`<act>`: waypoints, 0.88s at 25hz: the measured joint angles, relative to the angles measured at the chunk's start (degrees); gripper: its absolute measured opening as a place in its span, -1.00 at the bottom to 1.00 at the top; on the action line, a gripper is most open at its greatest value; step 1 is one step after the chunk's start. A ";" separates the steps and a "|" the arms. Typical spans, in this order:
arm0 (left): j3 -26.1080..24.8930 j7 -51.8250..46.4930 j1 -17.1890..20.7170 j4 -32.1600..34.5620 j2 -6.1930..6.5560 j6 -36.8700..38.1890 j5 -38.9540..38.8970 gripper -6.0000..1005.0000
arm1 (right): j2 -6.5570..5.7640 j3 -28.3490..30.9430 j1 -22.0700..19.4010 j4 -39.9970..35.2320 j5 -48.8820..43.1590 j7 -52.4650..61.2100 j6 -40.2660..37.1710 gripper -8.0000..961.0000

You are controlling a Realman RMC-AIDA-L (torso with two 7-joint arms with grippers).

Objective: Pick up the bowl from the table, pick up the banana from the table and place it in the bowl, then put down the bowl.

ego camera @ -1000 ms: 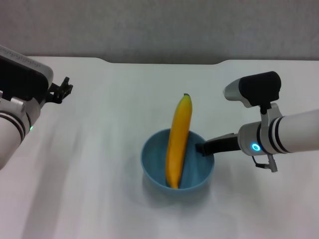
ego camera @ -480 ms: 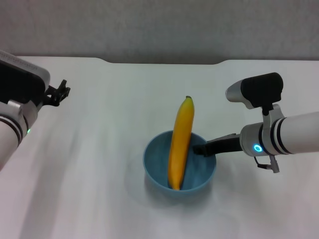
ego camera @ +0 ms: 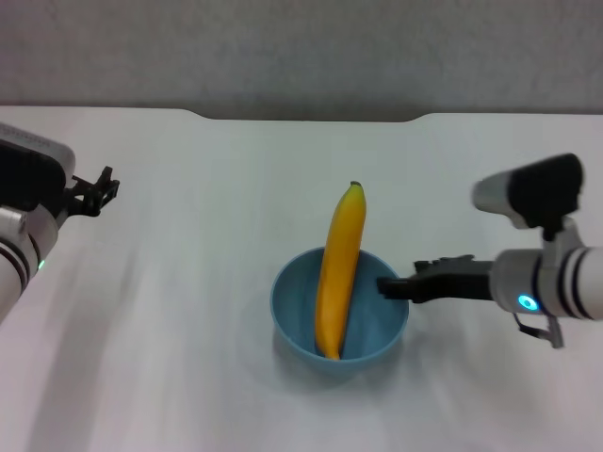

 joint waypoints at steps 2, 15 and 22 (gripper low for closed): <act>-0.02 -1.04 0.11 0.11 -0.02 0.01 0.00 0.66 | 0.02 0.89 -3.11 2.94 -1.22 -0.44 0.00 0.47; -0.53 -9.97 2.23 2.16 0.00 -4.50 -0.10 0.66 | 0.70 1.61 -18.17 14.93 11.55 -22.46 -7.12 0.56; -1.64 -12.46 2.33 3.82 0.20 -6.12 -0.06 0.66 | 0.74 1.76 -22.74 14.71 30.57 -43.03 -5.21 0.55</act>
